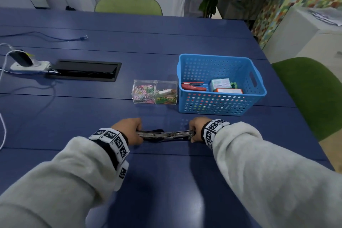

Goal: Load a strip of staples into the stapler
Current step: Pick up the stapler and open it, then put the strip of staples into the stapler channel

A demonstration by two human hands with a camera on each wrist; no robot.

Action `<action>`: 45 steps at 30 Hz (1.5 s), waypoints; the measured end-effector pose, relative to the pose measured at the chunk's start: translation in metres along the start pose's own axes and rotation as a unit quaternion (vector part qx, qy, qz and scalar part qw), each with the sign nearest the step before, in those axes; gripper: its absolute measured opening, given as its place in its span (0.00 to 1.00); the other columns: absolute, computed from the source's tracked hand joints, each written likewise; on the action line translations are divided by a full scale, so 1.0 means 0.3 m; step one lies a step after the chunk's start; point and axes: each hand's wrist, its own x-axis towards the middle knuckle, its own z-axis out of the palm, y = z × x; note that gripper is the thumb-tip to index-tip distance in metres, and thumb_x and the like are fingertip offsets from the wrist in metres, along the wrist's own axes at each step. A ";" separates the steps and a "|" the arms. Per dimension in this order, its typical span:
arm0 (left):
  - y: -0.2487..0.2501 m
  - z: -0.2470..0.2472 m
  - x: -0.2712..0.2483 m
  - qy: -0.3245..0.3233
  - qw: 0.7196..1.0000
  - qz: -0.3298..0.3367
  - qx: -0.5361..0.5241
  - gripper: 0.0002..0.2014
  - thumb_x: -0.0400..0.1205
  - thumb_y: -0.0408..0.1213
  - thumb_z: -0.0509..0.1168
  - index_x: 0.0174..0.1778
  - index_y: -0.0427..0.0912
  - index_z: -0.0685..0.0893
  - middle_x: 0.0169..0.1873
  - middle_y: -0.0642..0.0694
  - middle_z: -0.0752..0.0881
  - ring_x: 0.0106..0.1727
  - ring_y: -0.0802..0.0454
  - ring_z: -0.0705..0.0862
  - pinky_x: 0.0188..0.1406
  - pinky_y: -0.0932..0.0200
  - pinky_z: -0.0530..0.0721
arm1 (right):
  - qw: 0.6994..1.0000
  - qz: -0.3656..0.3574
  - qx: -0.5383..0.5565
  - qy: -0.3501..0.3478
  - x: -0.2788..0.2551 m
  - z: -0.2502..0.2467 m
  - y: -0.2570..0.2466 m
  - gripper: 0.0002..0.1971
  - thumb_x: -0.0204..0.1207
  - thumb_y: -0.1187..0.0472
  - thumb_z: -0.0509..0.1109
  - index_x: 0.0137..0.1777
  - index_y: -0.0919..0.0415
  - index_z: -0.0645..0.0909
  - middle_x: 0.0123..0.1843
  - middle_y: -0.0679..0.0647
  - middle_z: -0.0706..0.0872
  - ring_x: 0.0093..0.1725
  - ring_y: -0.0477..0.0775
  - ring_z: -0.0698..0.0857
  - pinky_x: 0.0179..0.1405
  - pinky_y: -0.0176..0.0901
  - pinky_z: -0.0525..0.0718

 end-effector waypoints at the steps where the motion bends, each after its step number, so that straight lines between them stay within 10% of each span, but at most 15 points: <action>1: 0.007 0.009 0.005 -0.013 1.000 0.001 0.021 0.11 0.69 0.37 0.69 0.38 0.48 0.72 0.42 0.47 0.82 0.42 0.46 0.79 0.39 0.55 0.76 | 1.000 0.000 0.001 0.000 0.002 0.000 0.001 0.18 0.64 0.52 0.78 0.51 0.59 0.81 0.46 0.52 0.79 0.44 0.54 0.78 0.49 0.46 0.80; 8: 0.098 0.093 0.043 -0.077 0.990 0.112 0.044 0.31 0.78 0.38 0.65 0.75 0.63 0.63 0.66 0.44 0.77 0.68 0.42 0.77 0.67 0.45 0.78 | 1.000 -0.004 0.013 0.001 0.002 0.005 0.011 0.18 0.65 0.52 0.78 0.52 0.58 0.81 0.47 0.52 0.80 0.46 0.55 0.79 0.48 0.45 0.79; 14: 0.112 0.089 0.057 -0.090 0.983 0.136 0.090 0.29 0.80 0.35 0.61 0.73 0.66 0.65 0.66 0.43 0.75 0.67 0.41 0.77 0.63 0.48 0.79 | 0.997 0.053 0.043 0.029 -0.077 0.001 0.111 0.29 0.65 0.51 0.77 0.66 0.55 0.75 0.67 0.55 0.79 0.64 0.58 0.81 0.62 0.45 0.79; 21: 0.117 0.074 0.057 -0.095 0.981 0.141 0.094 0.29 0.79 0.34 0.61 0.73 0.67 0.66 0.66 0.43 0.75 0.67 0.41 0.77 0.63 0.49 0.78 | 0.995 0.091 0.034 0.011 -0.126 0.062 0.153 0.20 0.62 0.47 0.78 0.48 0.51 0.74 0.60 0.55 0.83 0.57 0.59 0.82 0.56 0.45 0.81; 32: 0.116 0.078 0.065 -0.096 0.981 0.138 0.096 0.30 0.79 0.33 0.61 0.72 0.68 0.67 0.66 0.44 0.75 0.67 0.41 0.77 0.63 0.49 0.78 | 0.991 0.125 0.038 0.012 -0.117 0.038 0.117 0.13 0.67 0.53 0.68 0.49 0.58 0.84 0.48 0.55 0.87 0.44 0.57 0.83 0.48 0.45 0.84; 36: 0.115 0.077 0.066 -0.093 0.981 0.140 0.096 0.29 0.79 0.33 0.61 0.71 0.68 0.67 0.66 0.43 0.75 0.66 0.40 0.77 0.62 0.48 0.79 | 0.983 0.084 0.132 0.099 -0.143 -0.016 0.099 0.02 0.67 0.55 0.70 0.36 0.50 0.80 0.39 0.50 0.83 0.46 0.56 0.84 0.49 0.42 0.83; 45: 0.120 0.074 0.065 -0.093 0.981 0.138 0.097 0.29 0.79 0.33 0.61 0.71 0.67 0.68 0.66 0.42 0.75 0.66 0.39 0.78 0.65 0.44 0.80 | 0.996 -0.048 0.021 0.079 -0.108 -0.018 -0.034 0.11 0.71 0.57 0.66 0.50 0.55 0.85 0.52 0.55 0.81 0.55 0.60 0.82 0.55 0.47 0.81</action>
